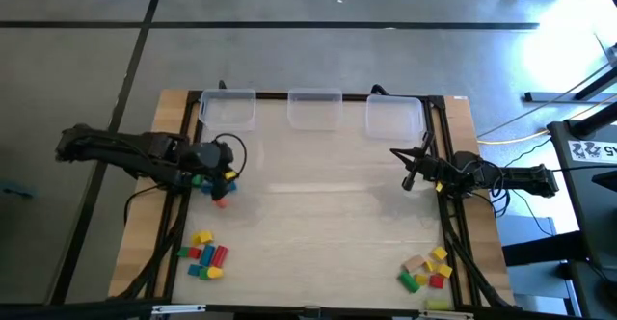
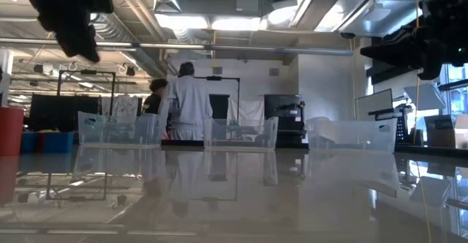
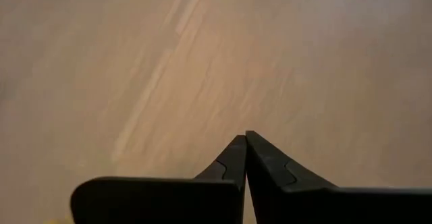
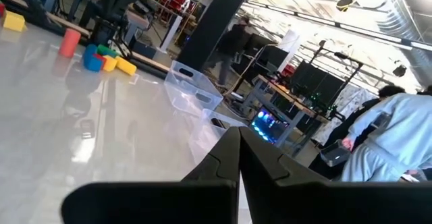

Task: Sort blocks by size
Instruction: Put the cylindrical orange block into the left transparent bin

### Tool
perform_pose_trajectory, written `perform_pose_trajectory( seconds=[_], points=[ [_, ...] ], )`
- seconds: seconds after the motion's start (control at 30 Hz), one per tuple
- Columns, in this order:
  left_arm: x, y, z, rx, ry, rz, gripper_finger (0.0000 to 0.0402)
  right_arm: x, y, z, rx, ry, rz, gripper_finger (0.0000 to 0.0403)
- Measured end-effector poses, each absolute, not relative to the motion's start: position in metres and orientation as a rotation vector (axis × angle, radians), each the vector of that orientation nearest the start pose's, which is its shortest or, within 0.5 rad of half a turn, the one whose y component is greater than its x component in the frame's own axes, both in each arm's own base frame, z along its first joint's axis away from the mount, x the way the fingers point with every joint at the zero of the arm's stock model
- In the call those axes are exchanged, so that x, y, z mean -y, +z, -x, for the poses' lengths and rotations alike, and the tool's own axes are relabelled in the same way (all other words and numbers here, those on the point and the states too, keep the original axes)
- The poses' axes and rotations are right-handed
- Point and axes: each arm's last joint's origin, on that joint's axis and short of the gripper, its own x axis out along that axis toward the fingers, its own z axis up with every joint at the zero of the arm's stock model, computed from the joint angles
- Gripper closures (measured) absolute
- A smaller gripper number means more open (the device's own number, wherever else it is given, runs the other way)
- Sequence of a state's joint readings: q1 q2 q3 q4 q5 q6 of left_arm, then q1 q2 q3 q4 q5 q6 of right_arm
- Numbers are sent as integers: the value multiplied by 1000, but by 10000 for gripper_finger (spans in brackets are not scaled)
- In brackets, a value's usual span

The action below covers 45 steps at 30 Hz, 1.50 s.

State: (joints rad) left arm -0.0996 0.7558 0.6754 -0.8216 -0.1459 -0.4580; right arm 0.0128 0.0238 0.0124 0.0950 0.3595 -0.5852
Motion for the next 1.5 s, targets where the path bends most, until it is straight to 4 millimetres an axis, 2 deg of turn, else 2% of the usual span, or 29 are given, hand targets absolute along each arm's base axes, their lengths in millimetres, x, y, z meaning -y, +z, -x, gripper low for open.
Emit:
perform_pose_trajectory(
  seconds=[0.1, 0.23, 0.33, 0.47, 0.67, 0.8, 1.1, 1.5],
  points=[
    [11, 246, -141, -890, 222, 269, 396, 9, 175, -96, -25, -370, 563, 391],
    [10, 247, -148, -850, 261, 293, 395, 10, 175, -96, -29, -383, 563, 391],
    [6, 245, -149, -861, 301, 323, 380, 10, 175, -96, -29, -383, 563, 391],
    [4, 246, -148, -874, 303, 377, 333, 10, 175, -96, -29, -383, 563, 391],
    [6, 268, -148, -855, 239, 461, 247, 9, 175, -96, -20, -362, 562, 391],
    [13, 274, -146, -916, 210, 498, 214, 8, 176, -97, -6, -343, 562, 391],
    [28, 256, -134, -1207, 346, 572, 208, 9, 176, -96, -20, -359, 606, 391],
    [45, 237, -148, -1353, 432, 524, 208, 9, 176, -96, -21, -359, 610, 391]
  ],
)
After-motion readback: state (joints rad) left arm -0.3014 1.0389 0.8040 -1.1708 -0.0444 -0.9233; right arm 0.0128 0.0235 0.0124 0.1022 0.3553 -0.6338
